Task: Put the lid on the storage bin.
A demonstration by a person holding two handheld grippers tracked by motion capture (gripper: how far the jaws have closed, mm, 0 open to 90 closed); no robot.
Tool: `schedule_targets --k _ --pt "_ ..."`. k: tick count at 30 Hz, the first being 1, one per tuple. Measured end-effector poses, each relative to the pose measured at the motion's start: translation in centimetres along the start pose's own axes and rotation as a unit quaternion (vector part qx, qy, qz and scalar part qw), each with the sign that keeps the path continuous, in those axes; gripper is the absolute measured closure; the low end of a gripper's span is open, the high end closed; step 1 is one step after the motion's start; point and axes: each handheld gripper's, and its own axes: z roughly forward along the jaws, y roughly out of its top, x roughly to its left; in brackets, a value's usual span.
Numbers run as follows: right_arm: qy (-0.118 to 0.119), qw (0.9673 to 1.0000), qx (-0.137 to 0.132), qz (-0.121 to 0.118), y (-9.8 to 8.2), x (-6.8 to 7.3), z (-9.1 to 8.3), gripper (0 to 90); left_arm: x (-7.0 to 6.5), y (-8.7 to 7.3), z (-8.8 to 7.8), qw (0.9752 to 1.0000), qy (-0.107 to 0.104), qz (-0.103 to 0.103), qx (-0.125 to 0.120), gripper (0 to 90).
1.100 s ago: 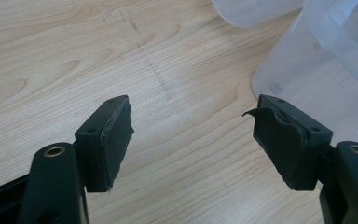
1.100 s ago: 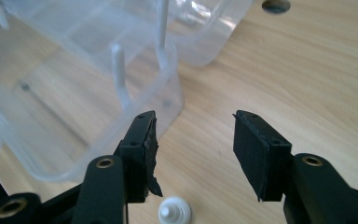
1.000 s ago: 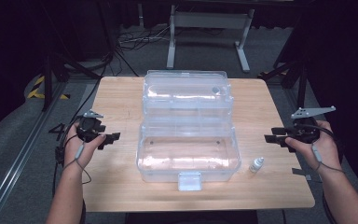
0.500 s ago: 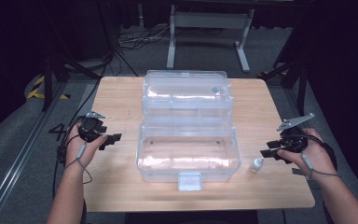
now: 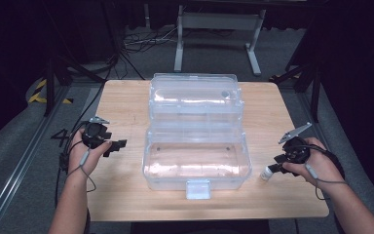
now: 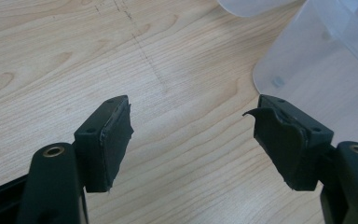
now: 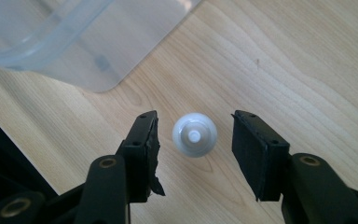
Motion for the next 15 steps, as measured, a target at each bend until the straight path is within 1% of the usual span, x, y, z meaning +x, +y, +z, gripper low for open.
schedule_targets --k 4,7,15 --pt "0.001 0.9998 0.017 -0.006 0.1 0.1 0.6 53.8 0.0 0.0 0.0 1.0000 0.000 -0.004 0.000 28.2" --pt "-0.002 0.9995 0.029 -0.014 0.2 0.1 1.0 55.2 0.0 -0.1 0.1 1.0000 -0.001 -0.005 0.000 28.1" --pt "-0.011 0.9981 0.047 -0.037 0.2 0.3 1.6 61.0 0.0 -0.1 0.1 1.0000 -0.002 -0.004 0.001 28.1"
